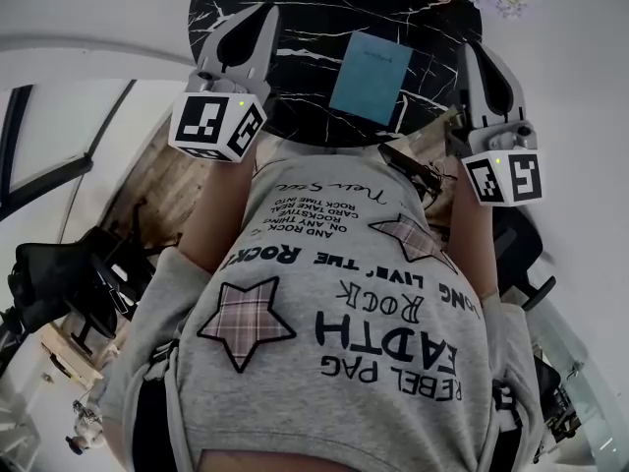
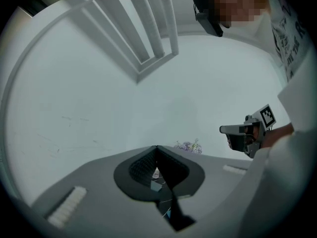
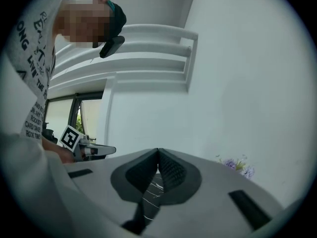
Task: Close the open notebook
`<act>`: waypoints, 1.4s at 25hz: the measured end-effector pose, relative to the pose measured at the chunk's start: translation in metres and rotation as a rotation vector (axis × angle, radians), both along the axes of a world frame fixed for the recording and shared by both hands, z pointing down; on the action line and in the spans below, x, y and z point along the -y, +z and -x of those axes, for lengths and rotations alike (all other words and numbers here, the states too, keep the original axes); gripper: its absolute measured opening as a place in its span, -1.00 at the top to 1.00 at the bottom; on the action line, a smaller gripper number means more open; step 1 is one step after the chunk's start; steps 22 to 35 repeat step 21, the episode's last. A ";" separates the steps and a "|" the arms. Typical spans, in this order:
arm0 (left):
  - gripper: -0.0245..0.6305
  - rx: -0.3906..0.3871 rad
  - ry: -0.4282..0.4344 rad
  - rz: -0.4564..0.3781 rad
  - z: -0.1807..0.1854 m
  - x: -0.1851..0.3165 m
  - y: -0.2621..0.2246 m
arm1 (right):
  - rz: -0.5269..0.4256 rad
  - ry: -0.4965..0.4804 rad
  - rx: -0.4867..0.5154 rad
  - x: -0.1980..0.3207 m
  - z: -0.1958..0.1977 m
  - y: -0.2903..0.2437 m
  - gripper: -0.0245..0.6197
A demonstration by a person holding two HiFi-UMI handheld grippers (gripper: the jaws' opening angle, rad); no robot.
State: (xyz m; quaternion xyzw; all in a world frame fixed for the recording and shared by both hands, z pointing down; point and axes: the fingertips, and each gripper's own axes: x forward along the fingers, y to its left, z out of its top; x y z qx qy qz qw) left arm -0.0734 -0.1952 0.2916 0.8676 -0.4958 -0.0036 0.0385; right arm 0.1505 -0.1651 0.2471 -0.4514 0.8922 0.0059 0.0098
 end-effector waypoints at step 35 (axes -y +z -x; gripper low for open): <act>0.90 -0.009 -0.014 -0.051 0.010 0.000 -0.008 | -0.012 0.023 0.031 -0.001 0.006 -0.007 0.89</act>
